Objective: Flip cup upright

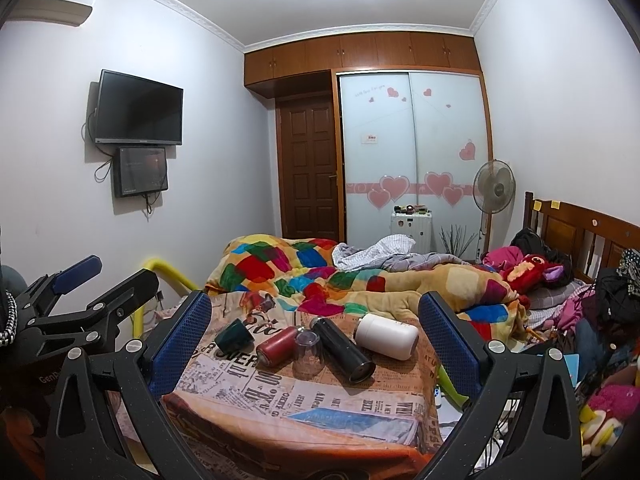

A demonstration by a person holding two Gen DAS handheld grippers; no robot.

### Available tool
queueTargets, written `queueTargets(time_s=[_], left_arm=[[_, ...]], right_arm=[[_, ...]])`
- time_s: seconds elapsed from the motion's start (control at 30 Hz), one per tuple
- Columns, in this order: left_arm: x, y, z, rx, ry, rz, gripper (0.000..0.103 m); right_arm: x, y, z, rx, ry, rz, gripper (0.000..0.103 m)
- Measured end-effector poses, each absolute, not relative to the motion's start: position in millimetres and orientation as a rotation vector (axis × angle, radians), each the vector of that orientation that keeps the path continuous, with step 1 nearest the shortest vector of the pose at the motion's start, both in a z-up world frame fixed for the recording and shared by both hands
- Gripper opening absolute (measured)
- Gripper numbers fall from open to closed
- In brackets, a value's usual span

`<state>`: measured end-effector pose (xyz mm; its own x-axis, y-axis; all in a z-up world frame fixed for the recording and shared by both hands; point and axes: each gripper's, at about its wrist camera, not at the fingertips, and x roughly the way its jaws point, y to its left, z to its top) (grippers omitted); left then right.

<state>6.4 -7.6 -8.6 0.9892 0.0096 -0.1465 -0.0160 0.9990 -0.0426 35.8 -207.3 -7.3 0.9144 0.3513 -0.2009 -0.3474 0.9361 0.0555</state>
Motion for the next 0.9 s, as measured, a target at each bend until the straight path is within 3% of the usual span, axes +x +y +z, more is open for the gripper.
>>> queueTargets(time_s=[0.9], left_arm=[[8.8, 0.7, -5.6, -0.065, 0.143, 0.011, 0.103]], right_arm=[[43.8, -204.8, -14.9, 0.008, 0.217, 0.359, 0.103]])
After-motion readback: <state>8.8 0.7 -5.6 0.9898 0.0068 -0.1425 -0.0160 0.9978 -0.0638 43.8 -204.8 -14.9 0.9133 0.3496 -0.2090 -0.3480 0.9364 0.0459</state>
